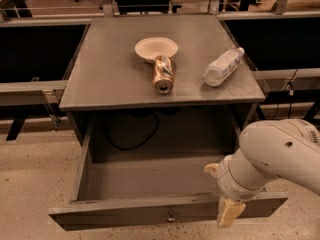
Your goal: Close top drawer
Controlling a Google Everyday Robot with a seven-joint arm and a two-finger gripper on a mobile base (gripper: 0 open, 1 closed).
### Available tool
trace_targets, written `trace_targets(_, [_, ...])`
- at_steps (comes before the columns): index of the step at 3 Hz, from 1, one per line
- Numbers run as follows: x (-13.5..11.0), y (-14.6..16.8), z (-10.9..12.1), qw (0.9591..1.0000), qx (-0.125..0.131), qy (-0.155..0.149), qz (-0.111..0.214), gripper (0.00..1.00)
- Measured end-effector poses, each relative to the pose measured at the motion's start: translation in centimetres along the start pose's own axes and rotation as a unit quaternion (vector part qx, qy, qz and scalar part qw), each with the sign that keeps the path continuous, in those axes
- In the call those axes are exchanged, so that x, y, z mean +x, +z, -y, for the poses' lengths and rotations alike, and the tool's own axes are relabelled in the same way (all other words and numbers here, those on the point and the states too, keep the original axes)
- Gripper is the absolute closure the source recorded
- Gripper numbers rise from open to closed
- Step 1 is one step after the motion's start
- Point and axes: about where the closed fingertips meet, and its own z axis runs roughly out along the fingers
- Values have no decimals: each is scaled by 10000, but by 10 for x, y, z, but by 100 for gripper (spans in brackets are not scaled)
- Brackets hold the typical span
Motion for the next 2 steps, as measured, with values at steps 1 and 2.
trace_targets(1, [-7, 8, 7, 9998, -107, -185, -27, 0])
trace_targets(2, [-12, 18, 27, 9990, -105, -426, -93, 0])
